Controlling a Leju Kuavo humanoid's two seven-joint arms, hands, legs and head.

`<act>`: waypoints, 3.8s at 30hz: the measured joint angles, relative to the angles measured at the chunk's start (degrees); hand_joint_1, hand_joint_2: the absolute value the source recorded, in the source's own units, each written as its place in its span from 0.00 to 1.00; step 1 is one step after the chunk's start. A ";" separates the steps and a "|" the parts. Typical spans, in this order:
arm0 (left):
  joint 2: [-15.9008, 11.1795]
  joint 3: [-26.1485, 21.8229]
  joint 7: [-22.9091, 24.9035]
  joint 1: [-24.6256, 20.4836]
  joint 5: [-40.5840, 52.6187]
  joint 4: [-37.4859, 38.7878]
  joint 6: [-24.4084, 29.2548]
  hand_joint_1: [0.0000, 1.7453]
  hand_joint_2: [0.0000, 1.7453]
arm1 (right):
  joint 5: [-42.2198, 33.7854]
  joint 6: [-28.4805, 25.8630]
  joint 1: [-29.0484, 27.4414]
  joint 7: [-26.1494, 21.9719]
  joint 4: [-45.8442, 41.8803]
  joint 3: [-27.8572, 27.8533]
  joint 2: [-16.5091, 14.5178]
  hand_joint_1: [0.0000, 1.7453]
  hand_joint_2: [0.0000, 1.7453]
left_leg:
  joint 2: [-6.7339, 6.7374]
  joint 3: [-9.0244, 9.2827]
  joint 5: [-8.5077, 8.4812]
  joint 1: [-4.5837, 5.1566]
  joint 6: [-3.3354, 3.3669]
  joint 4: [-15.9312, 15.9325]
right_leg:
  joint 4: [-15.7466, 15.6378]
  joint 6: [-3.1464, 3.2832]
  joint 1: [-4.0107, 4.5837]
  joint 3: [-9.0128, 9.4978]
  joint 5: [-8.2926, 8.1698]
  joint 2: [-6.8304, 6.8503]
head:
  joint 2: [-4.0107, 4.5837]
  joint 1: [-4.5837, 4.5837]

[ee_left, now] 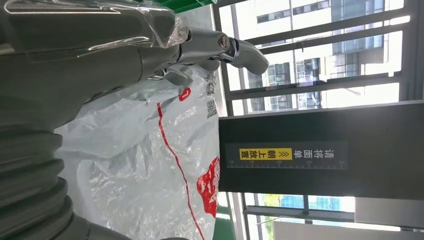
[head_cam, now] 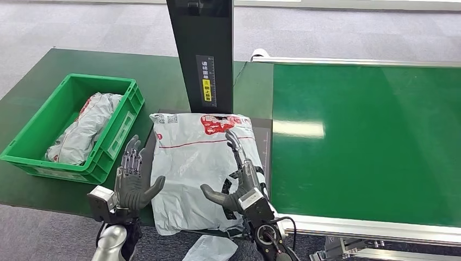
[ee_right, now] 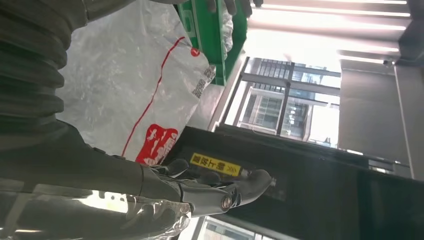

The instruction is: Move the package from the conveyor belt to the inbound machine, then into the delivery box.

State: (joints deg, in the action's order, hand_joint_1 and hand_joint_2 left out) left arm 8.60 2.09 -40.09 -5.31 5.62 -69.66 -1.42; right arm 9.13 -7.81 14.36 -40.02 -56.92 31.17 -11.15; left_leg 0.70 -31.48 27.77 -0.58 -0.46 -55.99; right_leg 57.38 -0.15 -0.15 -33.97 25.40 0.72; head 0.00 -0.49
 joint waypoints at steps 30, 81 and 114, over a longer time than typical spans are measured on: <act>-2.53 -1.90 0.00 8.15 8.74 -15.61 2.98 0.00 1.00 | -1.82 -1.49 -14.85 0.00 -11.26 -36.11 5.51 0.00 1.00 | -0.09 -0.05 0.12 0.02 0.04 0.00 | -0.03 -0.04 -0.03 0.00 0.06 0.10 | 0.00 -0.01; 2.01 -3.93 0.00 11.35 3.35 -9.61 -3.24 0.00 1.00 | 1.50 2.43 -15.23 0.00 -6.38 -40.38 4.14 0.00 1.00 | -0.05 -0.04 0.14 0.02 0.06 0.01 | -0.03 -0.05 -0.03 0.02 0.06 0.08 | 0.00 -0.01; 2.20 -4.04 0.00 11.38 2.99 -9.11 -3.09 0.00 1.00 | -3.10 -0.97 -13.94 0.00 -2.61 -37.09 6.37 0.00 1.00 | -0.05 -0.04 0.14 0.02 0.07 0.00 | -0.03 -0.05 -0.03 0.02 0.06 0.08 | 0.00 -0.02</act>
State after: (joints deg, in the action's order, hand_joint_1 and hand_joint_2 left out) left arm 10.80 -1.95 -40.09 6.07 8.61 -78.77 -4.50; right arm 6.03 -8.78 0.42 -40.02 -59.53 -5.92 -4.79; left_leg 0.65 -31.52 27.91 -0.56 -0.40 -55.99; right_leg 57.35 -0.20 -0.18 -33.96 25.45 0.80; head 0.00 -0.51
